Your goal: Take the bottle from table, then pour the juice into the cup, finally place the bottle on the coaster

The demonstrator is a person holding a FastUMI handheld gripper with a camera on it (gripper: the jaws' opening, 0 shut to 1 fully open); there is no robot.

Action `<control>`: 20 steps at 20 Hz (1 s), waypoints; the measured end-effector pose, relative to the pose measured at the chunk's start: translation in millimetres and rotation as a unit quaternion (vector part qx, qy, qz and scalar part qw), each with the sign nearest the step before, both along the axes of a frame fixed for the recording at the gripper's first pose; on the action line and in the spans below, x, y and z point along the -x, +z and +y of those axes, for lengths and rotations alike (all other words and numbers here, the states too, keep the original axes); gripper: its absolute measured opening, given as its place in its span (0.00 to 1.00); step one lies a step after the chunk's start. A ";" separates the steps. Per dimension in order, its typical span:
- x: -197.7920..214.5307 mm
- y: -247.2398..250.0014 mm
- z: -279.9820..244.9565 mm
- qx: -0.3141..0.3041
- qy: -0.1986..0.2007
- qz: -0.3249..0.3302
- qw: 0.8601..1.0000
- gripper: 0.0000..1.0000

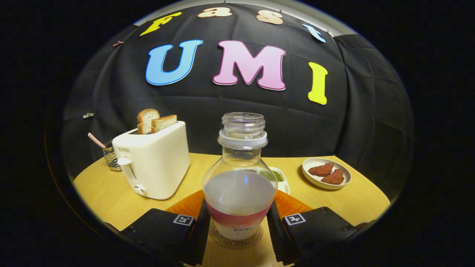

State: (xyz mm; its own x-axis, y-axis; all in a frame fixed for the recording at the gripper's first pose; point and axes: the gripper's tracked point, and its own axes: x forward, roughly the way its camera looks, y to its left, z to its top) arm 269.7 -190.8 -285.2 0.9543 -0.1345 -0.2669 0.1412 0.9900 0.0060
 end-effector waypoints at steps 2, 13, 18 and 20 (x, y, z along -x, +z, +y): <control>-2.5 -5.7 -3.3 -0.018 -0.008 0.002 1.000 0.73; 2.8 -15.8 -1.2 -0.029 -0.003 0.014 0.999 0.78; 16.6 -9.1 3.7 -0.039 0.008 0.028 0.999 0.97; 28.2 -4.2 7.7 -0.034 0.017 0.037 0.999 0.97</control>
State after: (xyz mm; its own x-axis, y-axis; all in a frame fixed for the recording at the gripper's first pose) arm 241.5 -183.2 -289.5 0.9355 -0.0825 -0.3437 0.1108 0.9918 0.0636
